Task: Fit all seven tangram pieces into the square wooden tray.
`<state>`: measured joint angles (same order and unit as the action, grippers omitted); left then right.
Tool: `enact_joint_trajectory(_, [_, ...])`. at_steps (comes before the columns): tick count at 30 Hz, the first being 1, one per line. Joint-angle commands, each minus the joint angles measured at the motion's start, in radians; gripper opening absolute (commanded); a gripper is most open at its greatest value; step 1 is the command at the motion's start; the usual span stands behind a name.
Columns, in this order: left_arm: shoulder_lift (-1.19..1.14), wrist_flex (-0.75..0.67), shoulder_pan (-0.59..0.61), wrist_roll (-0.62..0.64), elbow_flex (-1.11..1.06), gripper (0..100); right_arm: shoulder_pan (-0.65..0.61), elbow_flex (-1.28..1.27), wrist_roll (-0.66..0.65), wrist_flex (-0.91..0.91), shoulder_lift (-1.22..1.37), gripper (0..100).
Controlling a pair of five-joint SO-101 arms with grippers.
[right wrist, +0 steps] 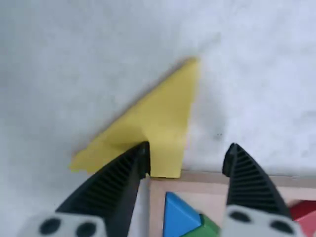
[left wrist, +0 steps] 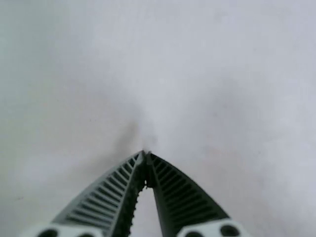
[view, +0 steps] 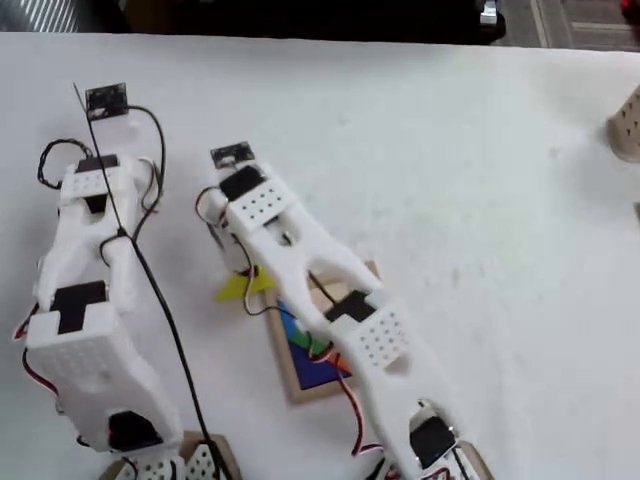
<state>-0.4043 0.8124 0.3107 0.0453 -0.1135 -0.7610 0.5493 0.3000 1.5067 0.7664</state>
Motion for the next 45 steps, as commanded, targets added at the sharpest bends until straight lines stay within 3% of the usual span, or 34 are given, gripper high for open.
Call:
enact_joint_trajectory(1, [0.007, -0.012, 0.019, 0.009, 0.055, 3, -0.007, -0.035, 0.054, -0.064, -0.047, 24.4])
enact_joint_trajectory(13, [0.007, -0.012, 0.016, 0.009, 0.055, 3, -0.048, -0.078, -0.028, -0.064, -0.125, 24.3])
enact_joint_trajectory(18, [0.005, -0.014, 0.016, 0.009, 0.055, 3, -0.097, -0.224, -0.032, -0.125, -0.194, 24.1])
enact_joint_trajectory(27, [0.005, -0.014, 0.016, 0.009, 0.052, 3, -0.122, -0.284, -0.172, -0.151, -0.176, 18.3])
enact_joint_trajectory(36, [0.005, -0.014, 0.016, 0.009, 0.055, 3, -0.104, -0.282, -0.269, -0.145, -0.114, 26.1])
enact_joint_trajectory(45, [0.005, -0.014, 0.015, 0.009, 0.055, 3, -0.108, -0.296, -0.413, -0.058, -0.225, 27.9])
